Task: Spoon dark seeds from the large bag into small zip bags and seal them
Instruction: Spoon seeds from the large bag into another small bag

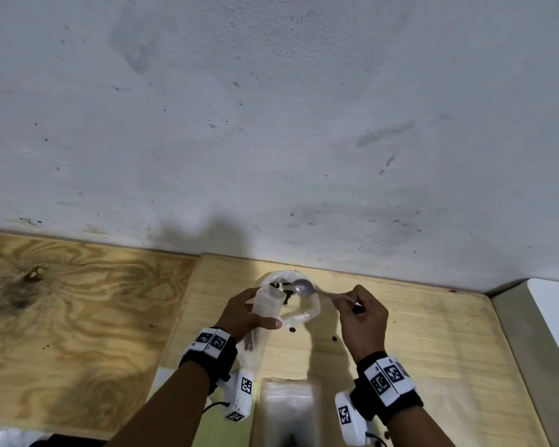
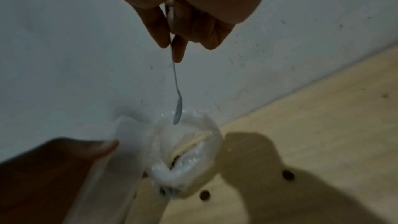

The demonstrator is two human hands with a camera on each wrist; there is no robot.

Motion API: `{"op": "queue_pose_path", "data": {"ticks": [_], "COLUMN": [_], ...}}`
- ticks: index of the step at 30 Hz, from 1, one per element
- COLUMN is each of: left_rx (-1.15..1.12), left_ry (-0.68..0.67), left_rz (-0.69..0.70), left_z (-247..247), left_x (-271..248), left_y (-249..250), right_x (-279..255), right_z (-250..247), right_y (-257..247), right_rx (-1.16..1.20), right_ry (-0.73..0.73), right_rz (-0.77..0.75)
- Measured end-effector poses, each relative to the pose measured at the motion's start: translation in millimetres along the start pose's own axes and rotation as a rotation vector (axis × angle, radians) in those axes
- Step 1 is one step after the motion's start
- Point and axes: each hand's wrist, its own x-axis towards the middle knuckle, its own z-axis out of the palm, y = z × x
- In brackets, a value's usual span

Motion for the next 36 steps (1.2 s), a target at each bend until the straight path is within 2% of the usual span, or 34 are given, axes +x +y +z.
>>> {"op": "queue_pose_path", "data": {"ticks": [6, 15, 21, 29, 36], "left_rx": [-0.012, 0.027, 0.042, 0.049, 0.051], "left_ry": [-0.004, -0.009, -0.066, -0.096, -0.070], "left_rz": [-0.025, -0.044, -0.034, -0.004, 0.000], "left_z": [-4, -16, -15, -15, -15], "left_x": [11, 24, 29, 27, 23], "left_y": [-3, -7, -7, -6, -6], "right_x": [-5, -3, -14, 1, 4], "right_z": [31, 59, 71, 74, 51], "right_y": [45, 47, 50, 54, 58], "right_rx": [-0.183, -0.120, -0.069, 0.172, 0.233], "right_ry": [-0.064, -0.135, -0.176, -0.073, 0.034], "right_rz": [0.109, 0.266, 0.364, 0.660, 0.704]}}
